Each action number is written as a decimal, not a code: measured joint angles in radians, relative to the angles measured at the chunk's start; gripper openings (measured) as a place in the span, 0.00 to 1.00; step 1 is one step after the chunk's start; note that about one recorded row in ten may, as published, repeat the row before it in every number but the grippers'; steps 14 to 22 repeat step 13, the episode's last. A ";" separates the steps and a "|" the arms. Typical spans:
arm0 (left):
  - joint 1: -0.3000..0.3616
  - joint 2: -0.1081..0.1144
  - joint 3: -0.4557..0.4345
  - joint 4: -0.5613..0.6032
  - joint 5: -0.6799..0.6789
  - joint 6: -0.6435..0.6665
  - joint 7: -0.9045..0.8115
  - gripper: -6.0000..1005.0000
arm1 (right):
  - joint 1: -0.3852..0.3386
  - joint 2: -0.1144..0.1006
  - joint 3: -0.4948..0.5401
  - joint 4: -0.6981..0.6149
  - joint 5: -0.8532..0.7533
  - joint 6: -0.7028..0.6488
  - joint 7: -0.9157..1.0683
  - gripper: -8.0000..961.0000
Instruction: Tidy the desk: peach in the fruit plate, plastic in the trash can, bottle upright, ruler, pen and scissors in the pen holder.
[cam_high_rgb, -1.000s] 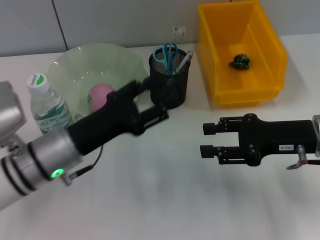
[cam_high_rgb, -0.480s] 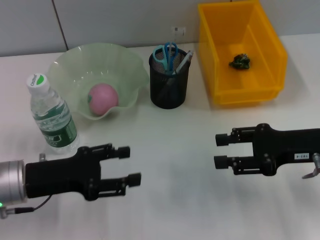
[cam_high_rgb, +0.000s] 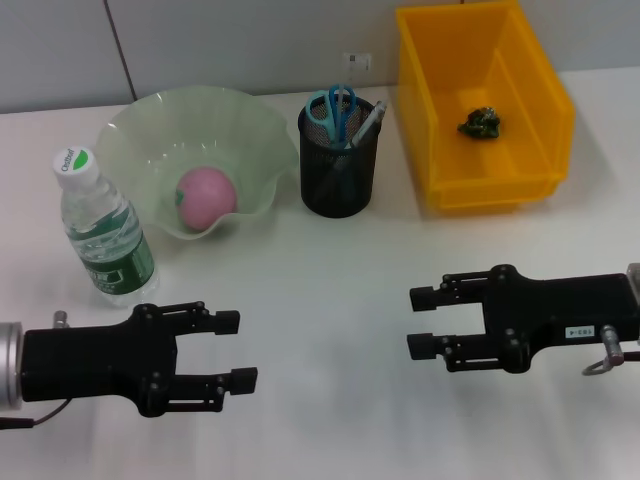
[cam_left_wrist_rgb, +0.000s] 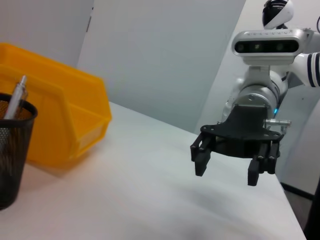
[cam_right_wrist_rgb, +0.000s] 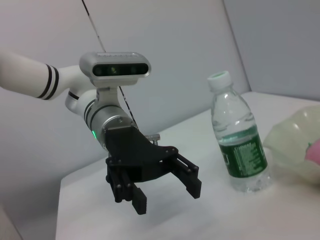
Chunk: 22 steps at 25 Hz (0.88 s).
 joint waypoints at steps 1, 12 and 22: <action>0.001 0.000 0.000 0.007 -0.001 0.003 0.000 0.78 | 0.000 0.003 0.002 0.004 0.002 0.001 -0.011 0.66; -0.001 0.003 0.001 0.032 -0.008 0.037 0.007 0.78 | 0.002 0.017 0.000 0.007 0.003 0.016 -0.035 0.66; -0.002 0.003 0.001 0.032 -0.009 0.038 0.007 0.78 | 0.003 0.017 -0.002 0.008 0.003 0.016 -0.035 0.66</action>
